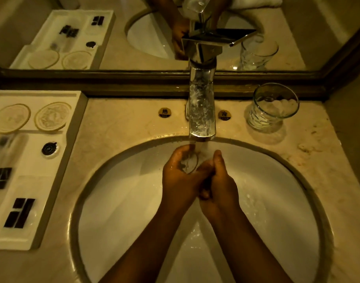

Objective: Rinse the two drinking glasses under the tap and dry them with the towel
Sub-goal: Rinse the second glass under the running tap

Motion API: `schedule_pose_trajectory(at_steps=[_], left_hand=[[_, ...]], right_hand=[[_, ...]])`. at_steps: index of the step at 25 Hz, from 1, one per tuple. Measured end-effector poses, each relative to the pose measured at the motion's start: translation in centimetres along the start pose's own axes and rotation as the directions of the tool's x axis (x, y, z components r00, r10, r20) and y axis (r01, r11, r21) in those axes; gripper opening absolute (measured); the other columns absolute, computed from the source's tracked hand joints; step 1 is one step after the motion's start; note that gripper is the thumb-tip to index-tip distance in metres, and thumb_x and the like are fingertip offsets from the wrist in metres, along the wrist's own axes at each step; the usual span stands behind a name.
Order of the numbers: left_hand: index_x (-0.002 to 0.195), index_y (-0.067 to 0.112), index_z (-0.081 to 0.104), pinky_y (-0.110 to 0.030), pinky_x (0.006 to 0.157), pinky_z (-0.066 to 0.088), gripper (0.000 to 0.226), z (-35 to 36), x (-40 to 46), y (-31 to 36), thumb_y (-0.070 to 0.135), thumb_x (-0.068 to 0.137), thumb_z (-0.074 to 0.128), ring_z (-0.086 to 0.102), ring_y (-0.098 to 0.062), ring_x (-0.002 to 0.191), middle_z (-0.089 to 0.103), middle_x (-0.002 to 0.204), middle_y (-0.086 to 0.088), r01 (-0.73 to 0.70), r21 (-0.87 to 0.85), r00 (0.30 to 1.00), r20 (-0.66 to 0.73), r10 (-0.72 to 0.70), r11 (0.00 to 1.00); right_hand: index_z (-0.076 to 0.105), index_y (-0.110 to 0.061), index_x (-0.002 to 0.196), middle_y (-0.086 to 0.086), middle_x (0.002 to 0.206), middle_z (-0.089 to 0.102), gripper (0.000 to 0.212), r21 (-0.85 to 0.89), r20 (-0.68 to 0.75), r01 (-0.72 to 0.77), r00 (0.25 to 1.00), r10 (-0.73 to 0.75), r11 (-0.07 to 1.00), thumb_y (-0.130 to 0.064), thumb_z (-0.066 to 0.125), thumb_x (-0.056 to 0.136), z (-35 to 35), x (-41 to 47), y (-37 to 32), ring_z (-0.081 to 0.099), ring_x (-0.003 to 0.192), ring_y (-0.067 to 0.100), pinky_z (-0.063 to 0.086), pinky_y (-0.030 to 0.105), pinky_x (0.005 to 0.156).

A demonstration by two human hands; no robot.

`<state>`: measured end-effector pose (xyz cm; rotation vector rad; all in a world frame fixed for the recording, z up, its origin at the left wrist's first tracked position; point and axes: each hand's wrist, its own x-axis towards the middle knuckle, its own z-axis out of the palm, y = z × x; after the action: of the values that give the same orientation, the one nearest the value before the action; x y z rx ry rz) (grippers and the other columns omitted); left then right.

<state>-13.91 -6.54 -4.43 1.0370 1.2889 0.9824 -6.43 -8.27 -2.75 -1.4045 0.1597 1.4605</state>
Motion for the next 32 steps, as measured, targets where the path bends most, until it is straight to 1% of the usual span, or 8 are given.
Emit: schedule_pose_trajectory(at_steps=[2, 5, 11, 17, 20, 24, 27, 32], left_hand=[[0.11, 0.033, 0.066, -0.024, 0.077, 0.06, 0.032, 0.8, 0.1, -0.5, 0.018, 0.085, 0.078, 0.072, -0.008, 0.096, 0.073, 0.105, 0.004, 0.012, -0.031, 0.991, -0.135, -0.016, 0.999], [0.09, 0.016, 0.07, -0.044, 0.071, 0.059, 0.01, 0.9, 1.6, -0.4, 0.02, 0.091, 0.062, 0.07, -0.021, 0.075, 0.072, 0.081, -0.004, 0.073, -0.115, 0.964, -0.247, -0.1, 0.991], [0.103, 0.016, 0.071, -0.028, 0.05, 0.053, 0.038, -2.3, 3.5, 3.2, 0.043, 0.099, 0.044, 0.072, -0.023, 0.063, 0.075, 0.08, -0.011, 0.514, 0.194, 0.8, 0.244, -0.549, 0.836], [0.095, 0.023, 0.075, -0.033, 0.064, 0.062, 0.025, -0.6, 1.8, 0.1, 0.04, 0.099, 0.056, 0.076, -0.016, 0.079, 0.077, 0.086, 0.002, 0.08, 0.248, 0.993, 0.068, -0.1, 0.965], [0.094, 0.026, 0.074, -0.04, 0.072, 0.063, 0.031, -0.1, 1.0, -1.3, 0.049, 0.098, 0.054, 0.075, -0.015, 0.081, 0.076, 0.089, 0.003, -0.088, 0.291, 0.996, 0.055, 0.075, 0.953], [0.103, 0.016, 0.074, -0.04, 0.065, 0.061, 0.028, -0.4, 2.4, 0.8, 0.038, 0.099, 0.057, 0.075, -0.024, 0.082, 0.077, 0.091, -0.007, 0.272, -0.079, 0.959, 0.102, -0.264, 0.959], [0.108, 0.019, 0.073, -0.046, 0.078, 0.06, 0.034, -1.5, 3.7, 2.2, 0.043, 0.096, 0.052, 0.073, -0.032, 0.091, 0.078, 0.098, -0.01, 0.508, 0.032, 0.839, 0.209, -0.503, 0.861], [0.095, 0.014, 0.066, -0.021, 0.057, 0.05, 0.021, 0.0, 2.4, 1.5, 0.025, 0.102, 0.049, 0.069, -0.012, 0.076, 0.069, 0.086, 0.0, 0.114, 0.299, 0.992, 0.021, -0.126, 0.947]], right_hand=[[0.072, -0.01, 0.101, 0.01, 0.087, 0.077, 0.044, 0.098, 0.074, -0.054, 0.996, 0.047, 0.994, -0.05, 0.057, 0.093, 0.2, 0.3, 0.3, 0.072, 0.068, 0.021, 0.056, 0.029, 0.061], [0.071, -0.008, 0.095, 0.01, 0.081, 0.075, 0.03, -0.233, 0.135, 0.254, 0.964, -0.227, 0.939, -0.035, 0.057, 0.096, 0.0, 0.1, 1.0, 0.062, 0.056, 0.019, 0.046, 0.025, 0.046], [0.073, -0.008, 0.092, 0.006, 0.079, 0.076, 0.024, -0.465, 0.491, 0.645, 0.758, -0.43, 0.606, -0.025, 0.057, 0.097, -3.3, 0.1, -1.3, 0.069, 0.061, 0.023, 0.052, 0.03, 0.048], [0.074, -0.019, 0.093, 0.004, 0.084, 0.078, 0.039, -0.524, 0.171, 0.244, 0.969, -0.179, 0.816, -0.053, 0.055, 0.093, -1.3, 1.2, -1.6, 0.076, 0.075, 0.018, 0.063, 0.039, 0.068], [0.073, -0.019, 0.103, 0.004, 0.093, 0.078, 0.042, -0.474, 0.22, 0.172, 0.973, -0.072, 0.863, -0.053, 0.051, 0.095, -1.4, 1.0, -3.0, 0.076, 0.08, 0.019, 0.06, 0.033, 0.058], [0.072, -0.01, 0.099, 0.009, 0.087, 0.075, 0.03, -0.493, 0.366, 0.514, 0.854, -0.369, 0.701, -0.032, 0.051, 0.1, -1.7, 0.3, -1.4, 0.073, 0.072, 0.026, 0.059, 0.035, 0.056], [0.074, -0.011, 0.104, 0.007, 0.093, 0.077, 0.022, -0.408, 0.458, 0.528, 0.824, -0.334, 0.744, -0.024, 0.057, 0.097, -2.5, 0.1, -0.4, 0.074, 0.079, 0.023, 0.059, 0.031, 0.057], [0.073, -0.015, 0.096, 0.008, 0.087, 0.077, 0.037, -0.459, 0.178, 0.32, 0.947, -0.268, 0.829, -0.047, 0.055, 0.094, -0.8, 0.4, -0.2, 0.074, 0.079, 0.024, 0.063, 0.042, 0.069]])
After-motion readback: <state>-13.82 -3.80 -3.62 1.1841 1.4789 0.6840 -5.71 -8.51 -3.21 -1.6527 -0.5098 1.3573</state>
